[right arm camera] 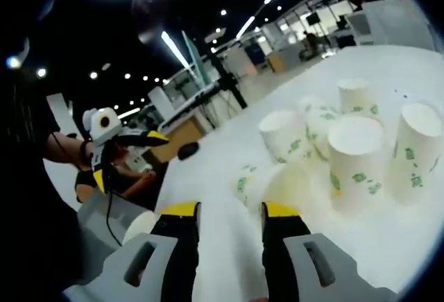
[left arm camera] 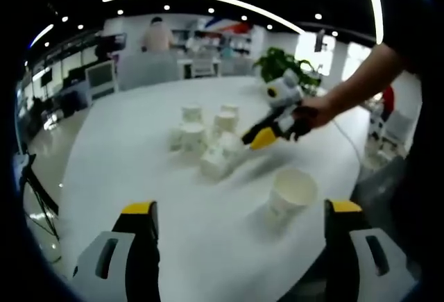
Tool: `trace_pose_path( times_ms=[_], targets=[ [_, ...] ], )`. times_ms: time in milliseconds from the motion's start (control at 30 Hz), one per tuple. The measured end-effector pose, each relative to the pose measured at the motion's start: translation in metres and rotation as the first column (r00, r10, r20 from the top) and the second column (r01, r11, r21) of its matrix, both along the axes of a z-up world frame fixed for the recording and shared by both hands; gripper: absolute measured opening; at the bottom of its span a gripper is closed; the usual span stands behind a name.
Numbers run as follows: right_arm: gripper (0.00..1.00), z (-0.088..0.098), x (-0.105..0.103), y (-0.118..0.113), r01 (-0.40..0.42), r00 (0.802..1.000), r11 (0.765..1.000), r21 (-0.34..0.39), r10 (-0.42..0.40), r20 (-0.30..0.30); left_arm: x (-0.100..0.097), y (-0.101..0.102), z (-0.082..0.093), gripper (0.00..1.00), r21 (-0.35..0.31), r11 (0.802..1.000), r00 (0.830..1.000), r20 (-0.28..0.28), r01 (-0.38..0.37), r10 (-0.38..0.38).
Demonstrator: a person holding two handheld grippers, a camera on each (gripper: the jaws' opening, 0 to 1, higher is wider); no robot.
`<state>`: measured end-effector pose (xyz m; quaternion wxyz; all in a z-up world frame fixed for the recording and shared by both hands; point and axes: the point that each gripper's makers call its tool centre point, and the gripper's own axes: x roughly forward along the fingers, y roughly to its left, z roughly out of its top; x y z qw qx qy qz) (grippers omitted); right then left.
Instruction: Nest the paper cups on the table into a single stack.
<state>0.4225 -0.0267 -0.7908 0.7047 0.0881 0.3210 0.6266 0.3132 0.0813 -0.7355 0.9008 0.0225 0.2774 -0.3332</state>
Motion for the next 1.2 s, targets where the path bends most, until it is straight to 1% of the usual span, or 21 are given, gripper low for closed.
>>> trace_pose_path(
  times_ms=[67, 167, 333, 500, 533, 667, 767, 1033, 1200],
  targets=[
    [0.21, 0.0, -0.001, 0.0, -0.007, 1.0, 1.0, 0.01, 0.007, 0.002, 0.0, 0.0, 0.0, 0.98, 0.003, 1.0, 1.0, 0.002, 0.0, 0.0],
    [0.1, 0.001, -0.004, 0.001, -0.014, 1.0, 1.0, 0.024, 0.015, -0.013, -0.001, 0.0, -0.002, 0.98, 0.006, 1.0, 1.0, 0.0, 0.001, -0.001],
    [0.01, -0.002, -0.003, 0.0, -0.01, 1.0, 0.999, 0.03, 0.01, -0.007, -0.002, 0.001, -0.003, 0.98, 0.007, 1.0, 1.0, 0.001, 0.002, -0.002],
    [0.0, -0.004, 0.0, -0.003, 0.02, 1.0, 0.999, 0.043, -0.019, -0.016, -0.004, 0.005, -0.005, 0.97, 0.005, 1.0, 1.0, -0.005, -0.007, 0.007],
    [0.0, -0.003, 0.001, -0.003, 0.03, 0.999, 0.998, 0.05, -0.029, -0.029, -0.004, 0.005, -0.005, 0.97, 0.004, 1.0, 1.0, -0.006, -0.009, 0.009],
    [0.0, -0.003, 0.004, -0.004, 0.054, 0.998, 0.997, 0.058, -0.052, -0.043, -0.004, 0.007, -0.007, 0.97, 0.006, 1.0, 1.0, -0.008, -0.013, 0.013],
    [0.03, -0.004, 0.006, -0.002, 0.064, 0.996, 0.996, 0.062, -0.06, -0.067, -0.004, 0.006, -0.007, 0.97, 0.005, 1.0, 1.0, -0.008, -0.011, 0.011],
    [0.03, -0.006, 0.007, 0.002, 0.066, 0.996, 0.996, 0.056, -0.062, -0.07, -0.005, 0.006, -0.008, 0.96, 0.007, 1.0, 1.0, -0.015, -0.006, 0.006],
    [0.0, -0.008, 0.008, 0.004, 0.062, 0.996, 0.996, 0.063, -0.058, -0.063, -0.006, 0.006, -0.009, 0.96, 0.005, 1.0, 1.0, -0.018, -0.007, 0.007]
  ],
)
